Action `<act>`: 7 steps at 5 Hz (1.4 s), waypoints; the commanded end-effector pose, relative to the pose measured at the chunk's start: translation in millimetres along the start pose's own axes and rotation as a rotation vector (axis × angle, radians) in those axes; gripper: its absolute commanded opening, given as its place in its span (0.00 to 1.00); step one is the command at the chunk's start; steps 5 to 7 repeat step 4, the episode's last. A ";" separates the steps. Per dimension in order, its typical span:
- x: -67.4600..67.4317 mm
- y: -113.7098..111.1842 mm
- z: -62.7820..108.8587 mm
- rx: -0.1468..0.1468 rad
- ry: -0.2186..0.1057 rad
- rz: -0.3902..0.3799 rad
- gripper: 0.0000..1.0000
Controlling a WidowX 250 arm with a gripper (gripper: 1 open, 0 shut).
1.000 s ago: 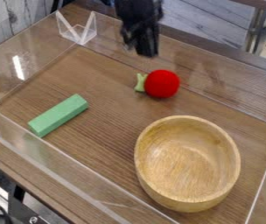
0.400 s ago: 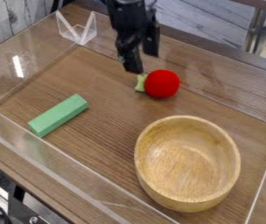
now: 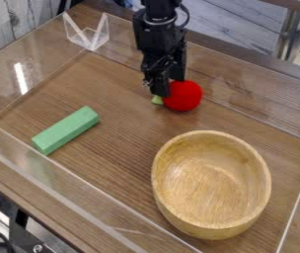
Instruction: Move the red fruit to the left
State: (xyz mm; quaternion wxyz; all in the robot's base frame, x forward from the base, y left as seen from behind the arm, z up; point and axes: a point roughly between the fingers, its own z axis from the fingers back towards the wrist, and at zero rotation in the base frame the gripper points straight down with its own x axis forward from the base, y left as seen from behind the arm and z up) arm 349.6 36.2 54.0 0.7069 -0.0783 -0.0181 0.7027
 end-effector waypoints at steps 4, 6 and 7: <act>15.1 -9.7 73.5 -0.098 0.052 0.063 0.00; 15.1 -9.7 73.5 -0.098 0.052 0.063 0.00; 15.1 -9.7 73.5 -0.098 0.052 0.063 0.00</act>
